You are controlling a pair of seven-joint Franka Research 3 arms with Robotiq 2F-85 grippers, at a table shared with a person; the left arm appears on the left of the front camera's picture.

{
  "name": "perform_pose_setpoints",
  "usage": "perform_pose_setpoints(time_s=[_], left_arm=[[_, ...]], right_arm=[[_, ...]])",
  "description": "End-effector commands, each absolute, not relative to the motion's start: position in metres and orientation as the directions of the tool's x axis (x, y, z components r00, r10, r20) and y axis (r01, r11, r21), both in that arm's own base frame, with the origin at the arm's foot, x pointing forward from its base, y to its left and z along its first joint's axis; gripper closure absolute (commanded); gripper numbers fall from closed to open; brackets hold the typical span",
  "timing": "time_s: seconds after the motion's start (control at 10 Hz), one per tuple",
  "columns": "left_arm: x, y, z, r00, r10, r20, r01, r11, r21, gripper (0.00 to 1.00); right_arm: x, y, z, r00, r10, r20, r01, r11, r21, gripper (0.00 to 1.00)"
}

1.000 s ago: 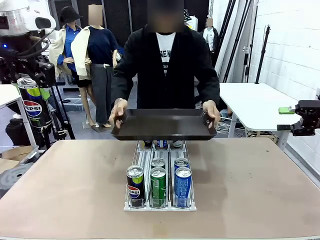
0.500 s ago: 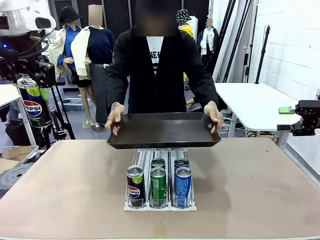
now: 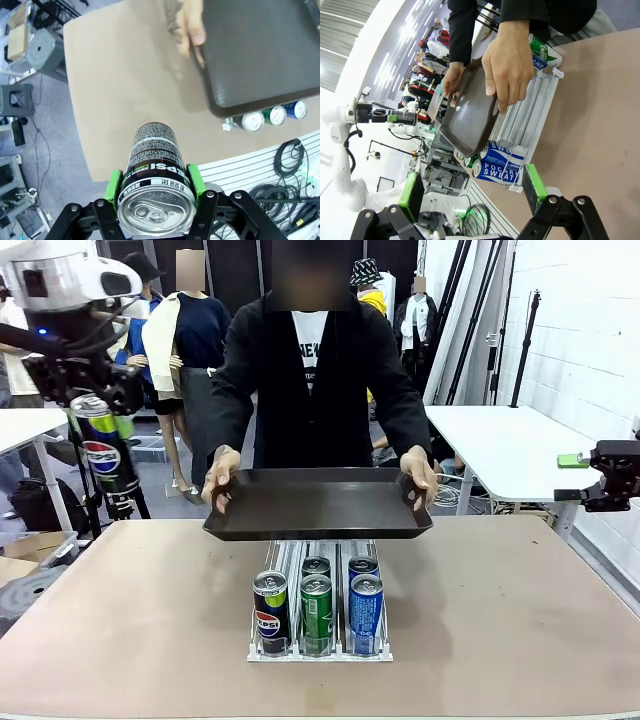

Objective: Retrieve and hand over the desired beverage to the person.
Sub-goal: Place the picked can on the Handle tray extended by the person.

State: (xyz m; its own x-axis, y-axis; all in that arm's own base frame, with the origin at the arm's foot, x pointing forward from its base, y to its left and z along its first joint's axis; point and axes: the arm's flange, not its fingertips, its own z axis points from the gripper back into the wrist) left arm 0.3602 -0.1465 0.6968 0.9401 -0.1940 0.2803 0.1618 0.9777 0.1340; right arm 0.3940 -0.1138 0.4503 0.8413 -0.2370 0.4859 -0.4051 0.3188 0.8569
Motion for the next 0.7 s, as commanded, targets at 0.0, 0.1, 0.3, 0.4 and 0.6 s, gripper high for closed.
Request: perform_pose_setpoints(time_s=[0.0,0.1,0.3,0.4,0.6], left_arm=[[0.382,-0.168,0.715,0.928,-0.183,0.323,0.15,0.981,0.126,1.0],[0.394,-0.175,0.72,0.928,-0.201,0.313,0.176,0.979,0.107,1.0],[0.433,-0.193,0.719,0.925,-0.254,0.282,0.254,0.966,0.038,1.0],[0.449,-0.206,0.717,0.919,-0.288,0.268,0.296,0.955,0.012,1.0],[0.474,-0.235,0.706,0.903,-0.35,0.248,0.363,0.932,-0.006,1.0]], right_arm=[[0.393,-0.113,0.45,0.84,-0.239,0.488,-0.405,0.323,0.855,0.0],[0.393,-0.113,0.45,0.84,-0.239,0.488,-0.405,0.323,0.855,0.0],[0.393,-0.113,0.45,0.84,-0.239,0.488,-0.405,0.323,0.855,0.0],[0.393,-0.113,0.45,0.84,-0.239,0.488,-0.405,0.323,0.855,0.0],[0.393,-0.113,0.45,0.84,-0.239,0.488,-0.405,0.323,0.855,0.0]])
